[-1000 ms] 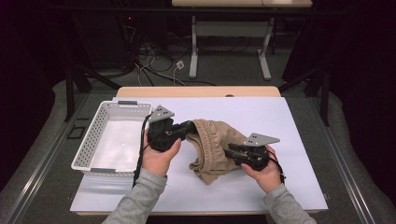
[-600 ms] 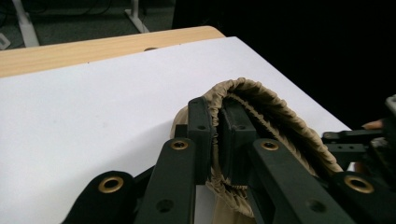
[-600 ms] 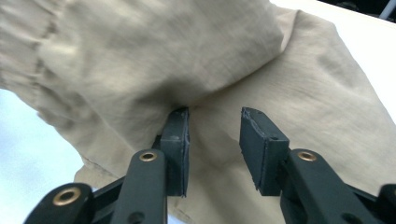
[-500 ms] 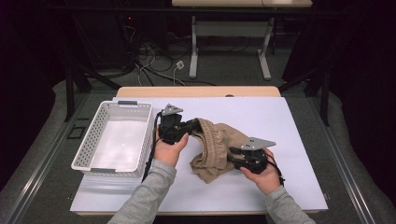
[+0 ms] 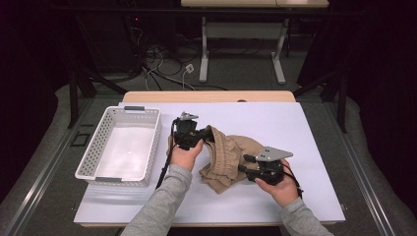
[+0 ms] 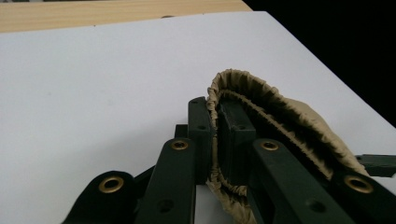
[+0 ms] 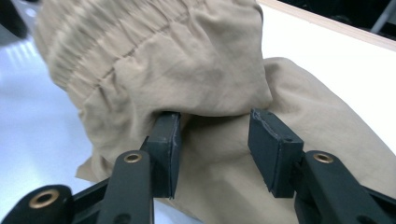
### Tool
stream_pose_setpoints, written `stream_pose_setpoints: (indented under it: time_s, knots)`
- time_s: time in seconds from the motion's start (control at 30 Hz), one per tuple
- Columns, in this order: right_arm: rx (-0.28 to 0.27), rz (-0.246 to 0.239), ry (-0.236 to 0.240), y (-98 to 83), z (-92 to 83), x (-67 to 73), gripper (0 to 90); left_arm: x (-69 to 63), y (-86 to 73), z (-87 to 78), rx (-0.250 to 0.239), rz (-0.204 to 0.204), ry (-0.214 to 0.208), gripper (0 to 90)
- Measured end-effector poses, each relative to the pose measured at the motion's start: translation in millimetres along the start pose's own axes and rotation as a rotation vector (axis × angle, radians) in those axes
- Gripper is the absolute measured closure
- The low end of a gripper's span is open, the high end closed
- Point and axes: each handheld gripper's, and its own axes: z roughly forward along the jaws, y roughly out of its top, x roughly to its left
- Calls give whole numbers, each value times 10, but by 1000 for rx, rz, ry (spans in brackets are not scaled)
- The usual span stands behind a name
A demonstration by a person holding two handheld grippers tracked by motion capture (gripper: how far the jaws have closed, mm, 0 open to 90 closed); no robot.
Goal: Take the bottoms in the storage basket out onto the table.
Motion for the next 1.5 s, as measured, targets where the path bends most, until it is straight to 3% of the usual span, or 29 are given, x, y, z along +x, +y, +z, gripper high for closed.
stream_pose_setpoints:
  time_s: [0.2, 0.37, 0.57, 0.8, 1.17, 1.27, 1.5]
  knots:
    - [-4, -20, -9, 21, -24, 7, 511, 122, -113, 190, 44, -59, -10, 840]
    - [-25, -6, 0, 38, -41, 7, 485, 197, -177, 248, 57, -87, -13, 838]
    - [-35, 0, 14, 62, -59, 36, 421, 211, -187, 191, 44, -82, -11, 831]
    - [-56, -40, 58, 115, -63, 152, 354, 210, -180, 110, 35, -69, -8, 826]
    - [-28, -85, 105, 74, 33, 308, 315, 225, -185, 109, 35, -72, -1, 827]
    - [-7, -120, 96, 43, 89, 365, 293, 225, -187, 112, 37, -72, 2, 827]
    - [14, -145, 79, -19, 172, 415, 283, 226, -196, 112, 35, -71, 4, 827]
